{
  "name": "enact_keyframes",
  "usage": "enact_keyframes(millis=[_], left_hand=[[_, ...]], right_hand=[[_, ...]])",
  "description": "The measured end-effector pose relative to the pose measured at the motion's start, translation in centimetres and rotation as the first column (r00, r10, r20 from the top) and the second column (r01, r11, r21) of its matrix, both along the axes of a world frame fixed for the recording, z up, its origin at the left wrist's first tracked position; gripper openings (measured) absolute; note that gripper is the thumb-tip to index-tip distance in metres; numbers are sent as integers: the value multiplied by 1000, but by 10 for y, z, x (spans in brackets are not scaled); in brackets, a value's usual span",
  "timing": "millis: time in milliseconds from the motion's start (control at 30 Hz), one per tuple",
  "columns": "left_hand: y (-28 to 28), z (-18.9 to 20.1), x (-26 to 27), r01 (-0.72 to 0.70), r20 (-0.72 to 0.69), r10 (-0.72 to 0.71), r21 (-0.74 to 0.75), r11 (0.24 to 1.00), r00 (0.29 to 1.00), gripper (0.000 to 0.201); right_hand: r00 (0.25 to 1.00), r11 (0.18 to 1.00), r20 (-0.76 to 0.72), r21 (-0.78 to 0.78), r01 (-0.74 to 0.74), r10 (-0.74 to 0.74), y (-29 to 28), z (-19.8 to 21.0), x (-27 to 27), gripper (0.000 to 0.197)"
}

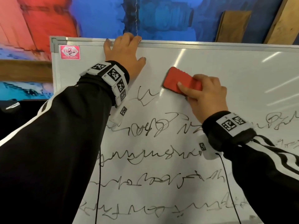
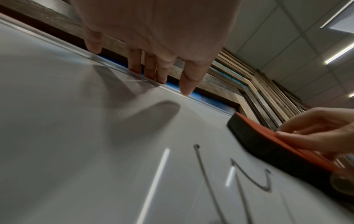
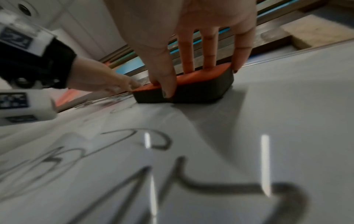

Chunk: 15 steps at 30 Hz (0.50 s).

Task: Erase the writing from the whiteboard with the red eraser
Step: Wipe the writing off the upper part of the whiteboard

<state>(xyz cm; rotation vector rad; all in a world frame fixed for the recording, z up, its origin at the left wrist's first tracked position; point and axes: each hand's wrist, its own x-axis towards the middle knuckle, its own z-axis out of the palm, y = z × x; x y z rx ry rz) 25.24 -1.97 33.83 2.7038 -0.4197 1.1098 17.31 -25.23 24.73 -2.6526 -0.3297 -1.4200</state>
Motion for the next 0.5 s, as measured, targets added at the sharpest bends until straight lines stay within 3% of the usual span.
enact_keyframes(millis=[167,333,500], left_hand=[[1,3,0,-8,-17,8,18,1000,1000,57],[2,5,-3,-16,-34,18,56,998,999,62],[4,5,-3,-20,-22,22,78,997,1000,64]], right_hand=[[993,965,-40,-234,-120,113,28,-20,-4,53],[997,993,13,-84,-77,78,33,-7,5,46],[986,943,-42,-288,-168,163,48,-27,0,51]])
